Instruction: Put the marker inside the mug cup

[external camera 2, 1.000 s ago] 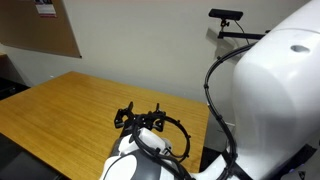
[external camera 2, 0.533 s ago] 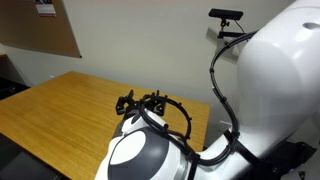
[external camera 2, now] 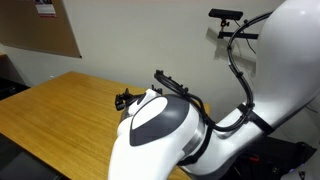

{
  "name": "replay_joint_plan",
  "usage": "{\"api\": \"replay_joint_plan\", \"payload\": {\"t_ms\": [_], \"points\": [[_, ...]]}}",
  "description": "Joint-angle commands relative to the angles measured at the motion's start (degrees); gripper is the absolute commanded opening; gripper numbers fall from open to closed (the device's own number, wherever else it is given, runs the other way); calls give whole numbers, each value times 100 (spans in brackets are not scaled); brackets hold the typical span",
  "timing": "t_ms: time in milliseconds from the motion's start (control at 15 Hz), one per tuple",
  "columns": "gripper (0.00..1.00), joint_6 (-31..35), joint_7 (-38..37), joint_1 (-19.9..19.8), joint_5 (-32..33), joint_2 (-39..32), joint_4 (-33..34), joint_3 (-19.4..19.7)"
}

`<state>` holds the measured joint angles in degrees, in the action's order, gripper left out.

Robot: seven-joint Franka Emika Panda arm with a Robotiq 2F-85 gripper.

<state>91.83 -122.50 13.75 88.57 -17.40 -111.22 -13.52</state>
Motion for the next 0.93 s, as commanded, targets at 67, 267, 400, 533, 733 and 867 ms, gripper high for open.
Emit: {"api": "replay_joint_plan", "payload": {"t_ms": [67,267,400,533,733,867], "points": [[100,1091,478,-271,97,729,-597,60],[100,1765,773,-404,58,980,-779,124],[100,2314,1002,-485,36,1139,-905,198],[100,2932,1009,-561,148,1259,-1023,286],[100,2725,897,-471,30,1036,-816,306],[100,2740,898,-476,35,1068,-856,308]]}}
